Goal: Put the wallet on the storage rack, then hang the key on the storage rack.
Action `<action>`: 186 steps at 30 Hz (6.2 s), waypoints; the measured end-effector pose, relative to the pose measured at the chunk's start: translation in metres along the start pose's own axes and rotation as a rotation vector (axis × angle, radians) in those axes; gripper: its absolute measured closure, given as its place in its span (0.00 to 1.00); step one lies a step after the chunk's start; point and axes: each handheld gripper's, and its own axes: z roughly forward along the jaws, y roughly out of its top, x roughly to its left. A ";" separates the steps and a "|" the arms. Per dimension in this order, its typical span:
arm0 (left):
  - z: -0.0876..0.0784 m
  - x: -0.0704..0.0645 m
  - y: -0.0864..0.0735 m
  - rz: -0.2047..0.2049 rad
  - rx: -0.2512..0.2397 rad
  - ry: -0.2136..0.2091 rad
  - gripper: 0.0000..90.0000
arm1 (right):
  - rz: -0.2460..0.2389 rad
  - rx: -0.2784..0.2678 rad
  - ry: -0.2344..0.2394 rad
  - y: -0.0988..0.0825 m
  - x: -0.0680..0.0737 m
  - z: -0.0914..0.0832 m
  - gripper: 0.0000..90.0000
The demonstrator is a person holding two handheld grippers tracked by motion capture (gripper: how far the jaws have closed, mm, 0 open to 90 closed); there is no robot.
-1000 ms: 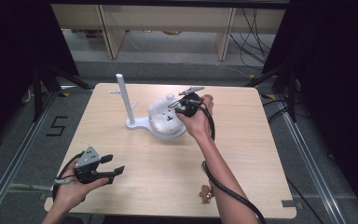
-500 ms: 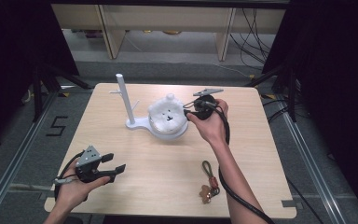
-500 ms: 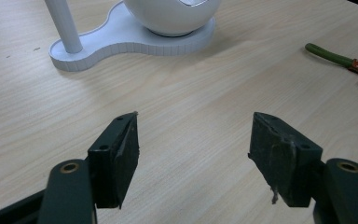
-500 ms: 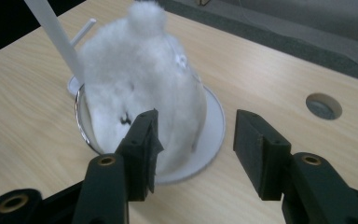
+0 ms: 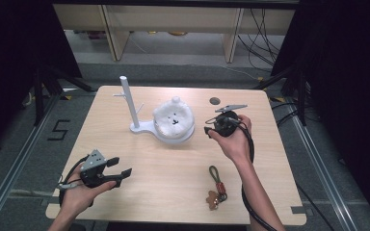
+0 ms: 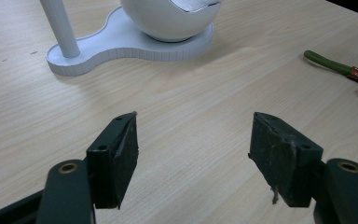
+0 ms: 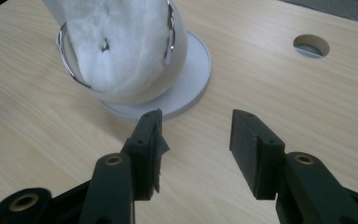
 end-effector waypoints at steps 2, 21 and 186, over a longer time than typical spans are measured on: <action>0.000 0.000 0.000 -0.003 -0.001 0.005 0.35 | 0.006 0.000 0.020 -0.006 -0.002 -0.002 0.61; 0.008 -0.001 0.001 -0.015 -0.005 -0.005 0.36 | 0.088 0.053 -0.017 -0.068 -0.014 -0.021 0.56; 0.046 -0.047 0.065 -0.055 -0.193 -0.265 0.62 | -0.055 -0.400 0.179 -0.088 0.083 0.002 0.77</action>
